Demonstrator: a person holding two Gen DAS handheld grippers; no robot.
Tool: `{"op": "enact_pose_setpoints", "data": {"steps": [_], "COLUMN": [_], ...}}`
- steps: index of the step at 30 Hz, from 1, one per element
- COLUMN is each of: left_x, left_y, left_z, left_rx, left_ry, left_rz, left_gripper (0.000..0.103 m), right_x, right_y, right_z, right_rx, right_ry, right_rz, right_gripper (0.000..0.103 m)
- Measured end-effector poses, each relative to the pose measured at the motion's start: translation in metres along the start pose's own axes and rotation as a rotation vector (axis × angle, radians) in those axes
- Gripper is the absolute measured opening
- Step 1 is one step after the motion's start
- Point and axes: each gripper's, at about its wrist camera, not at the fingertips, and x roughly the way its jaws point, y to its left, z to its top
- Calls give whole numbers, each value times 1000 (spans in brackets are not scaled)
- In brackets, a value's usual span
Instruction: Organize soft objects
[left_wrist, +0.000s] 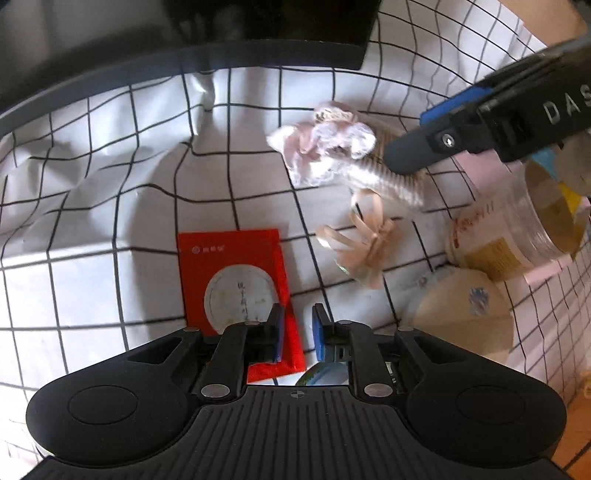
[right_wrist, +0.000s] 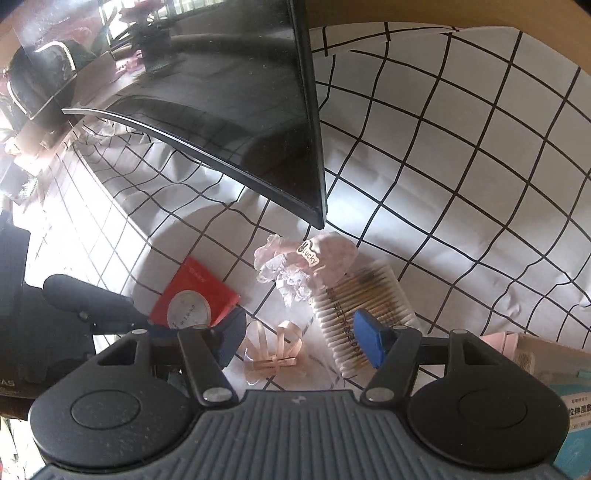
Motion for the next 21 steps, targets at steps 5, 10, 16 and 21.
{"op": "enact_pose_setpoints", "data": {"steps": [5, 10, 16, 21], "left_x": [-15, 2, 9, 14], "left_y": [1, 5, -4, -16], "left_z": [-7, -9, 1, 7], "left_rx": [3, -42, -12, 34], "left_ry": [-106, -49, -25, -31], "left_rz": [165, 95, -1, 34], "left_gripper": [21, 24, 40, 41], "right_x": [-4, -6, -5, -3], "right_y": [-2, -4, -8, -11], "right_z": [-2, -5, -8, -11], "right_rx": [4, 12, 23, 37], "right_ry": [-10, -12, -4, 5], "right_rz": [8, 18, 24, 34], "right_gripper": [65, 65, 65, 65]}}
